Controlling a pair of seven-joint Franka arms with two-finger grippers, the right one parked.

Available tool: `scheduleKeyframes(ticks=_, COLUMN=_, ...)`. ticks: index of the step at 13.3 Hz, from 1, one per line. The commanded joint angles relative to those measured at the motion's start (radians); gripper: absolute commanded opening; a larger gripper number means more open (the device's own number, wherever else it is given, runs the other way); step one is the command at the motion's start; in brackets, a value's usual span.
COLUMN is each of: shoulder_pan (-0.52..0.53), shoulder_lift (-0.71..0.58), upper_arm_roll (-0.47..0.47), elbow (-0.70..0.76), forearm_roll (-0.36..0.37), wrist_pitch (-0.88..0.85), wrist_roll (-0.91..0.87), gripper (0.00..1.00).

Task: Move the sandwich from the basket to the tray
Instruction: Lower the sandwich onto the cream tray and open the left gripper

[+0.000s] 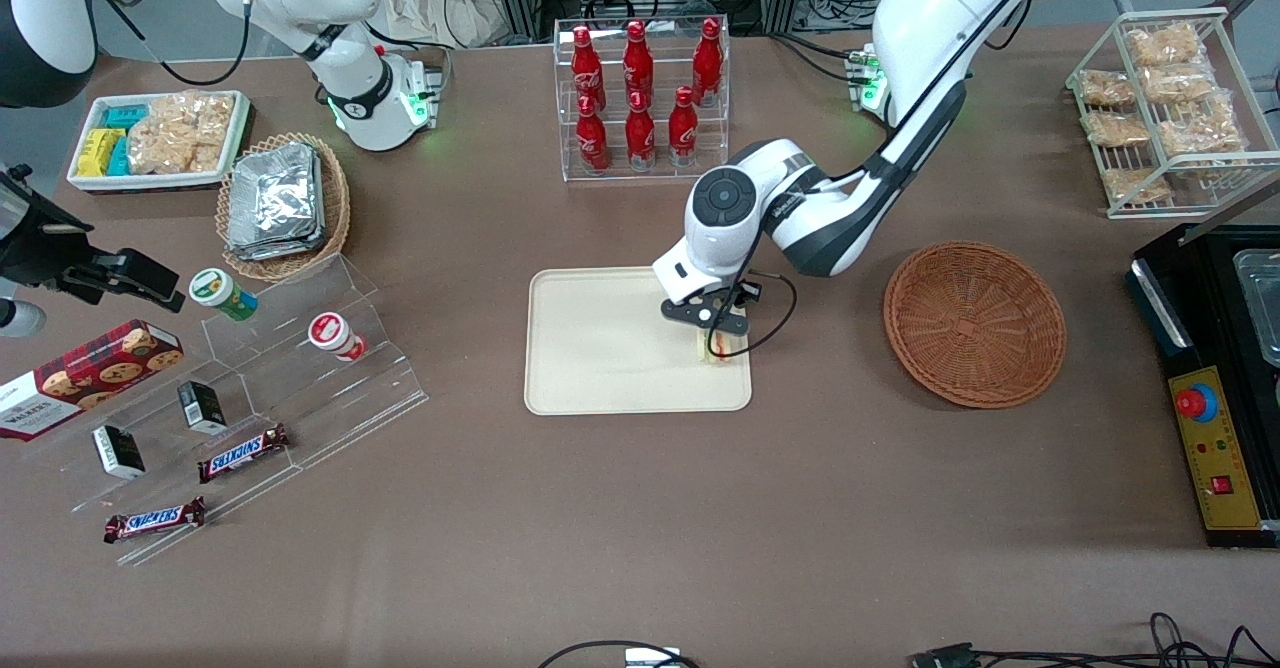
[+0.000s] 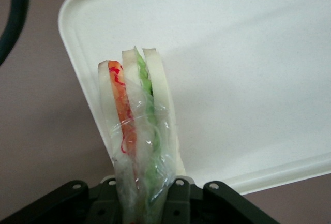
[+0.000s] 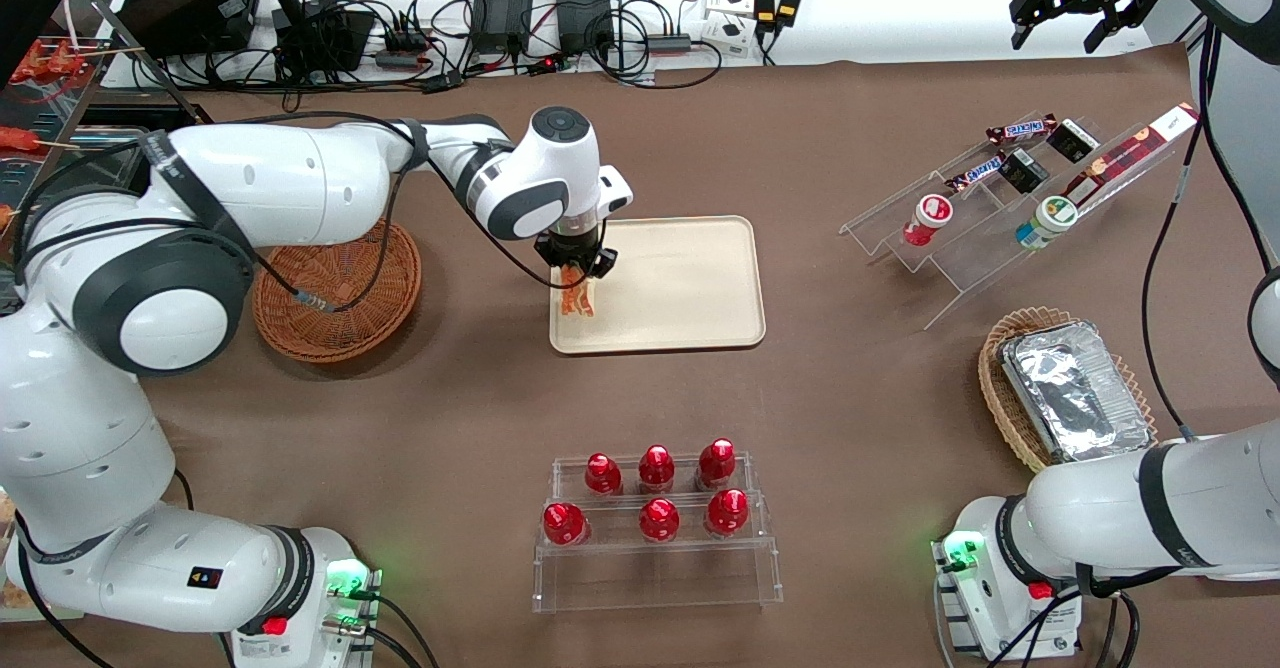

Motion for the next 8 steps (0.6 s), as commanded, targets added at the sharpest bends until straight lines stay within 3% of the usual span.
scheduleKeyframes(ticks=1, shoulder_pan=-0.025, shoulder_lift=0.044, upper_arm_roll=0.005, elbow=0.034, forearm_roll=0.030, wrist_pitch=0.007, wrist_roll=-0.026, gripper=0.00)
scheduleKeyframes(ticks=8, shoulder_pan=-0.033, shoulder_lift=0.092, upper_arm_roll=0.005, elbow=0.061, forearm_roll=0.084, wrist_pitch=0.007, wrist_roll=-0.058, gripper=0.07)
